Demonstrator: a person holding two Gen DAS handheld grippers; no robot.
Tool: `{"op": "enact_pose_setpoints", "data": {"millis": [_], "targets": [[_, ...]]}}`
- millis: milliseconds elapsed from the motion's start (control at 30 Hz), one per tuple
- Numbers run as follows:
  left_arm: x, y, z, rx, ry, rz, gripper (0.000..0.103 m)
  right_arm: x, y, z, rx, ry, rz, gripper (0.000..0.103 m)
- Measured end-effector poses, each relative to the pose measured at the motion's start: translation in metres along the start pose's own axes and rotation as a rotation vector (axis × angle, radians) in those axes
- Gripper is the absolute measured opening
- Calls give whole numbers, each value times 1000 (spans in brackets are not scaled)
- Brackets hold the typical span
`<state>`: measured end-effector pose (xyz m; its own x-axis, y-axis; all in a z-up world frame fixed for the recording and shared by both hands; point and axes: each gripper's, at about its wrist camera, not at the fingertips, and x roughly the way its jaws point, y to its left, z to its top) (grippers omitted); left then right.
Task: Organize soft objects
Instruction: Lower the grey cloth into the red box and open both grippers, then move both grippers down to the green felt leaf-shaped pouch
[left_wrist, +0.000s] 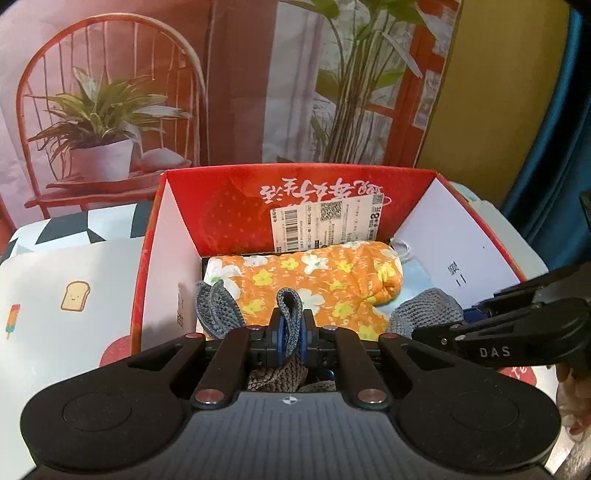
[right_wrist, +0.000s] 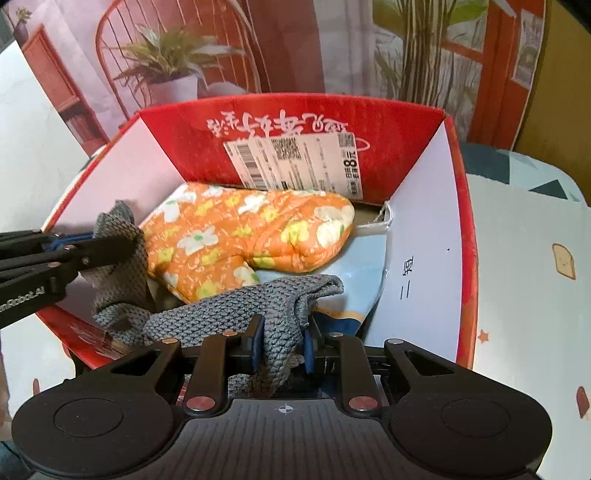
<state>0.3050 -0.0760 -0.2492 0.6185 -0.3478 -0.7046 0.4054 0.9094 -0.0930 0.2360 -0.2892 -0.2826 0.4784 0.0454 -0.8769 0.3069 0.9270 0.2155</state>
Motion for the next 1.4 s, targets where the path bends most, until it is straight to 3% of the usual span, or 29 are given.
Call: {"op": "enact_pose_setpoints", "data": {"millis": [167, 433, 467, 500, 567, 633, 733, 800, 1000, 1100, 1233, 1400], "targets": [[9, -1, 4, 24, 39, -10, 10, 6, 12, 9, -105, 43, -42, 21], [20, 2, 9, 37, 82, -22, 13, 15, 9, 14, -92, 100, -42, 23], [19, 3, 10, 37, 83, -25, 22, 15, 9, 14, -86, 99, -40, 23], [17, 5, 12, 37, 80, -29, 41, 14, 8, 14, -81, 99, -42, 24], [10, 7, 15, 44, 55, -30, 67, 11, 7, 15, -62, 96, -55, 29], [1, 9, 18, 49, 23, -25, 73, 6, 9, 15, -75, 78, -82, 38], [-18, 18, 21, 2, -33, -53, 81, -12, 14, 11, -116, -1, -80, 56], [-33, 22, 20, -24, -76, -52, 90, -27, 18, 7, -156, -78, -88, 77], [-78, 22, -4, -16, -163, -4, 97, -80, 21, -19, -176, -349, -39, 102], [-97, 25, -28, -48, -184, 9, 103, -98, 18, -36, -142, -444, 8, 103], [-107, 34, -66, -127, -155, 59, 103, -112, 12, -62, -93, -551, -7, 103], [-107, 38, -102, -159, -106, 150, 103, -118, 5, -91, -23, -596, 23, 103]]}}
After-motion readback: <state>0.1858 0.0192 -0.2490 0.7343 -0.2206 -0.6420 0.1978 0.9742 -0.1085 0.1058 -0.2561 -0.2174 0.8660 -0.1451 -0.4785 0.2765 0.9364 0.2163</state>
